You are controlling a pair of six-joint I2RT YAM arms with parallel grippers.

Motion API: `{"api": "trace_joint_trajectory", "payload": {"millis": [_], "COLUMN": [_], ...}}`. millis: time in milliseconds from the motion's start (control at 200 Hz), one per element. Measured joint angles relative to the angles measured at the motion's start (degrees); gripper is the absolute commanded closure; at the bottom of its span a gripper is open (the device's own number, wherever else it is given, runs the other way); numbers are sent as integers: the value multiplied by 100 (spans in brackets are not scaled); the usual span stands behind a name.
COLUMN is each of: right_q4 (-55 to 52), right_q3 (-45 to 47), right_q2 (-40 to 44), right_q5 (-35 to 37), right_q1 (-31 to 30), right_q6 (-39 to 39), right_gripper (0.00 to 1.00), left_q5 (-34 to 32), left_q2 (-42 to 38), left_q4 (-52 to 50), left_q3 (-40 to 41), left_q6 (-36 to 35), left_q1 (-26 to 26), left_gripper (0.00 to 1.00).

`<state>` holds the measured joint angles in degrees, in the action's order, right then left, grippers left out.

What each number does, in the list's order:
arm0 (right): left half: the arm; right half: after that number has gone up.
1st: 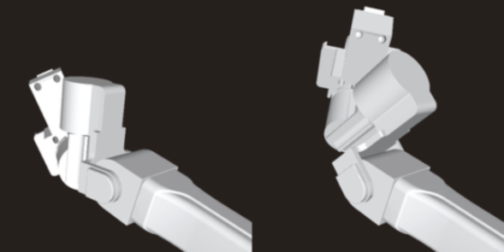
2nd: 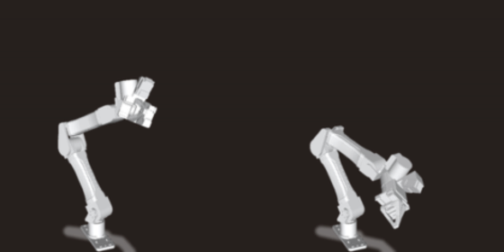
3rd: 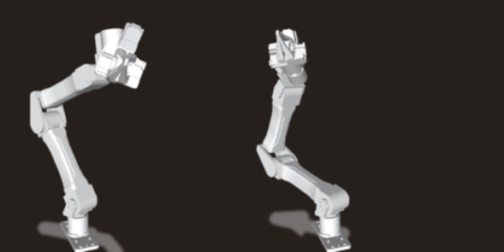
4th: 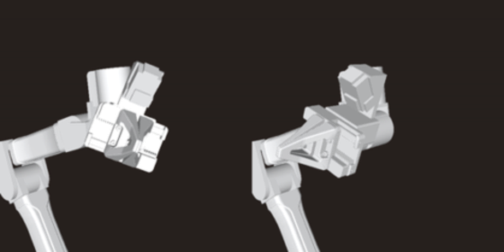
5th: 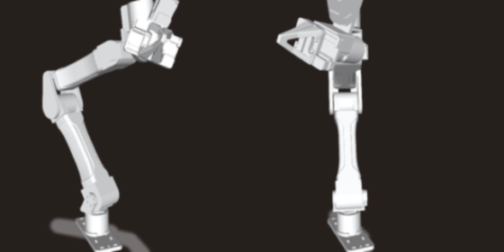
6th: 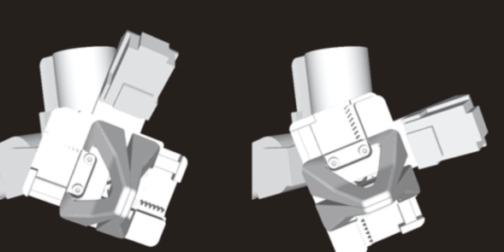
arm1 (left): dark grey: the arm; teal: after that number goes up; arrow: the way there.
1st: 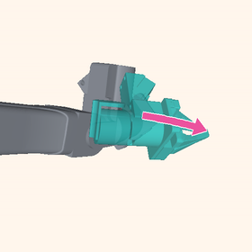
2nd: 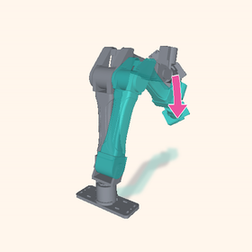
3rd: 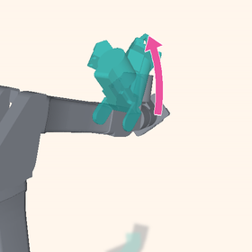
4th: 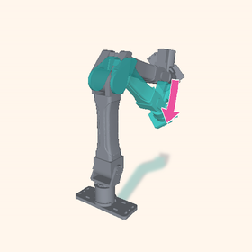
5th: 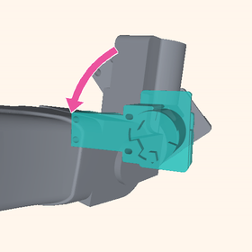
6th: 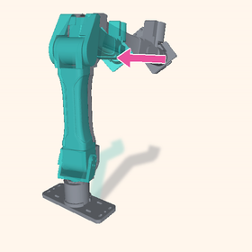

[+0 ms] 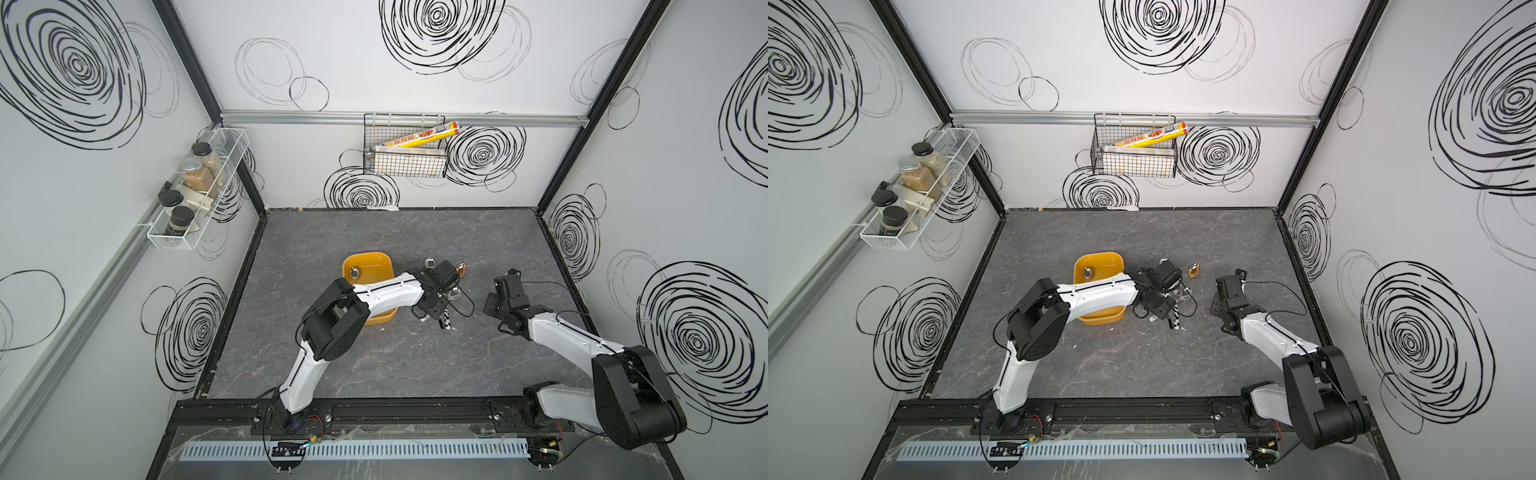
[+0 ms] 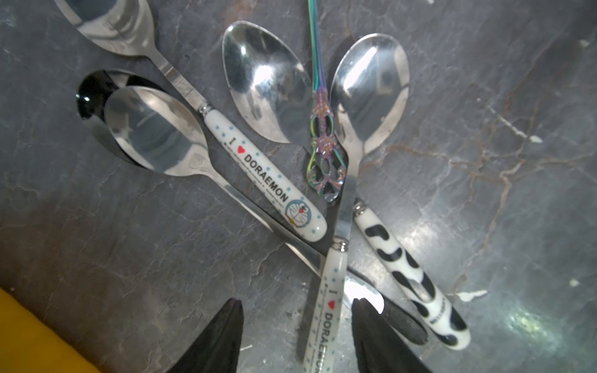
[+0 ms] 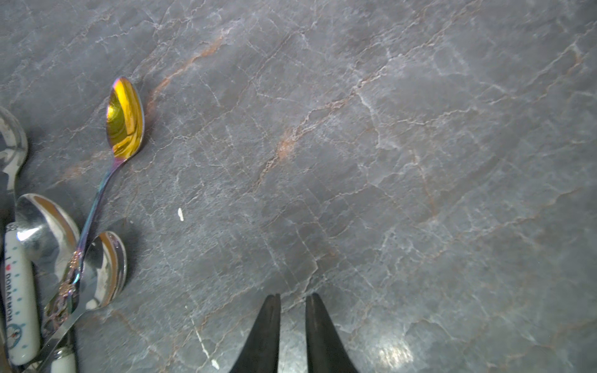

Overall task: Put the spoon into the storage box
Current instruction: Pick up the spoon from the center of the board.

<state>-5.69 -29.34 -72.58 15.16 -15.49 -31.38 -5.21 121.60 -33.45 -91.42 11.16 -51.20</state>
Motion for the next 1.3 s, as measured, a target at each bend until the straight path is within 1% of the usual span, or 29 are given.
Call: {"api": "trace_joint_trajectory", "payload": {"millis": [135, 285, 310, 355, 561, 676, 746, 776, 896, 971, 1021, 1096, 1262, 1302], "right_q4": [42, 81, 92, 105, 111, 114, 120, 122, 127, 127, 131, 142, 146, 146], "right_q3": [-2, 0, 0, 0, -2, -2, -2, -2, -2, -2, -2, -2, -2, 0], "right_q2": [-4, -79, -92, -111, -133, -144, -146, -146, -146, -146, -146, -146, -146, -146], "right_q5": [-70, -164, -177, -205, -304, -343, -367, -378, -431, -448, -463, -474, -535, -546], "right_q1": [11, 22, 22, 22, 26, 26, 26, 26, 26, 26, 28, 31, 31, 31], "right_q6": [9, 13, 13, 13, 17, 33, 37, 37, 39, 39, 39, 39, 37, 37], "right_gripper": [80, 80, 80, 80, 80, 80, 80, 80, 80, 80, 80, 80, 80, 80], "left_q5": [181, 511, 542, 616, 601, 527, 468, 431, 358, 343, 341, 326, 321, 326], "left_q2": [-2, -4, -4, -11, -11, -9, 22, 52, 192, 199, 199, 197, 190, 181], "left_q4": [-33, -107, -125, -140, -138, -125, -129, -131, -96, -85, -81, -74, -72, -72], "left_q3": [52, 352, 380, 380, 380, 378, 345, 302, 96, 92, 92, 92, 94, 101], "left_q6": [-155, -369, -415, -459, -540, -544, -562, -562, -577, -575, -579, -575, -577, -577], "left_q1": [0, -13, -15, -17, -22, -22, -35, -46, -63, -66, -66, -83, -116, -127], "left_gripper": [42, 43, 45, 46, 48, 52, 57, 60, 66, 78, 82, 85, 100, 100]}}
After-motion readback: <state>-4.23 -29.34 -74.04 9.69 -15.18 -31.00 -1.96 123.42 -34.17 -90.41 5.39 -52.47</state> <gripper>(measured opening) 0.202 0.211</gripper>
